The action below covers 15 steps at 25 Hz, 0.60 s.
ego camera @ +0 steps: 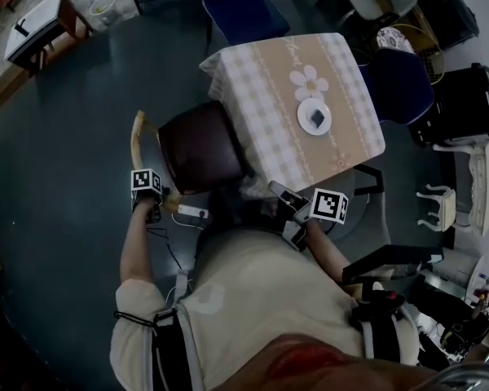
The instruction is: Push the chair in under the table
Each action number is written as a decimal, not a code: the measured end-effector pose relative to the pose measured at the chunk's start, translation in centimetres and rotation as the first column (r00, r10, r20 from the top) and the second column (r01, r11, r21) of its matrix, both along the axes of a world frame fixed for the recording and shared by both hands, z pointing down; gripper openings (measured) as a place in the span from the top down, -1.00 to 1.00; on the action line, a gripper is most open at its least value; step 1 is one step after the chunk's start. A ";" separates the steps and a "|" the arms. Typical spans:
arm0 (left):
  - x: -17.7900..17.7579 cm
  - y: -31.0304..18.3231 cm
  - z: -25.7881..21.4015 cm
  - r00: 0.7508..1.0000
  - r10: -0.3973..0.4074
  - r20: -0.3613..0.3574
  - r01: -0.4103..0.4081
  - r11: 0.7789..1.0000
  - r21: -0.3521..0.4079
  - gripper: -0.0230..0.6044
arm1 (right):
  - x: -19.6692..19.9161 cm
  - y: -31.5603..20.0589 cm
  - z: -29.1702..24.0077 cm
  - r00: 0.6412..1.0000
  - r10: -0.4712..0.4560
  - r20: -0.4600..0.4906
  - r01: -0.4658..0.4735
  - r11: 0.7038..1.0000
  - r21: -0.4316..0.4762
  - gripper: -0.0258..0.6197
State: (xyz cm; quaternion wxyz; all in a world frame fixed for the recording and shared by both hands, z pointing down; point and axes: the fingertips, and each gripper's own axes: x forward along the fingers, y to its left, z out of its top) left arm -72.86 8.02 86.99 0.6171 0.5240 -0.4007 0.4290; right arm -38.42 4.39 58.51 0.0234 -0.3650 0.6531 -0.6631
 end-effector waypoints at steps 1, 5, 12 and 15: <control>0.1 0.1 -0.1 1.000 0.006 -0.001 -0.006 1.000 -0.002 0.12 | 0.0 0.0 0.1 1.000 -0.001 -0.001 0.001 1.000 -0.004 0.88; 0.8 0.2 -0.1 1.000 0.030 0.006 -0.030 1.000 0.002 0.11 | -0.8 -0.4 0.2 1.000 -0.026 0.002 0.026 1.000 -0.009 0.88; 1.7 -0.5 -0.8 0.998 0.063 0.008 -0.064 0.998 0.017 0.09 | -2.2 -0.6 -0.1 0.998 -0.068 0.008 0.068 0.998 -0.011 0.88; 1.9 -2.0 -1.3 0.996 0.087 0.003 -0.087 0.996 0.037 0.09 | -2.4 -0.6 -0.5 0.997 -0.075 0.006 0.075 0.997 -0.005 0.88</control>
